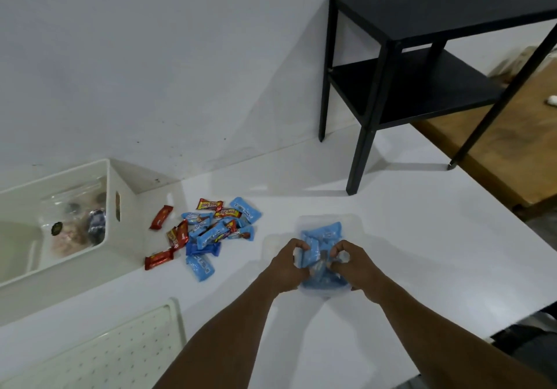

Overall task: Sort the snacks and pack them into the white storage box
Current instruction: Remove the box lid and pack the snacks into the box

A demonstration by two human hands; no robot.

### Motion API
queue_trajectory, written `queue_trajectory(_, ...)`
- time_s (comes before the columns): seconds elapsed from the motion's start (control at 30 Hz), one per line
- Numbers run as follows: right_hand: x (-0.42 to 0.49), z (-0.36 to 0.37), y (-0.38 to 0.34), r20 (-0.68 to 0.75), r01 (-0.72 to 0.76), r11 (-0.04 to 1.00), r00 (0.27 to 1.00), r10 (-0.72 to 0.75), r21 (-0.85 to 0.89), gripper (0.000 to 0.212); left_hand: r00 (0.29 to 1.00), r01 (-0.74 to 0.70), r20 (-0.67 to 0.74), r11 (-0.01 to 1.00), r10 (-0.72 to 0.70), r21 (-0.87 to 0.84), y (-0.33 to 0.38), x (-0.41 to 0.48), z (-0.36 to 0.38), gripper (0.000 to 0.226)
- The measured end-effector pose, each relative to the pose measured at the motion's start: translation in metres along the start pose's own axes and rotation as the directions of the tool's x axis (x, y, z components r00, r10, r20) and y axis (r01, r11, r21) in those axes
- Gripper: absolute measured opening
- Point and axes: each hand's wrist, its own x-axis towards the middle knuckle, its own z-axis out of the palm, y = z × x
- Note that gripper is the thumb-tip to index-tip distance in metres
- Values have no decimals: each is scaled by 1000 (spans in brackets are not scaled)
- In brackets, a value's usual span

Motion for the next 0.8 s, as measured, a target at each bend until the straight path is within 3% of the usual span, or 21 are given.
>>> queue_trajectory(0.23,13,28,-92,99,113,993,989,-110,-24,14,990,-75,-126,995,67,-61,7,-25,-86,48)
queue_trajectory(0.4,25,85,-220,115,354,933,932,-345,-67,19,941,-133,-320,990,110,-51,27,-68,-215,51)
queue_trajectory(0.5,21,138,-300,159,478,875,872,-462,-78,26,904,-156,-409,987,127,-39,26,-111,-299,49)
queue_trajectory(0.6,12,207,-367,236,505,862,844,-481,-49,30,857,-136,-502,991,117,-1,11,-162,-378,48)
queue_trajectory(0.8,-5,375,-447,356,573,819,769,-531,-18,39,785,-59,-619,998,24,-36,-82,-246,-501,48)
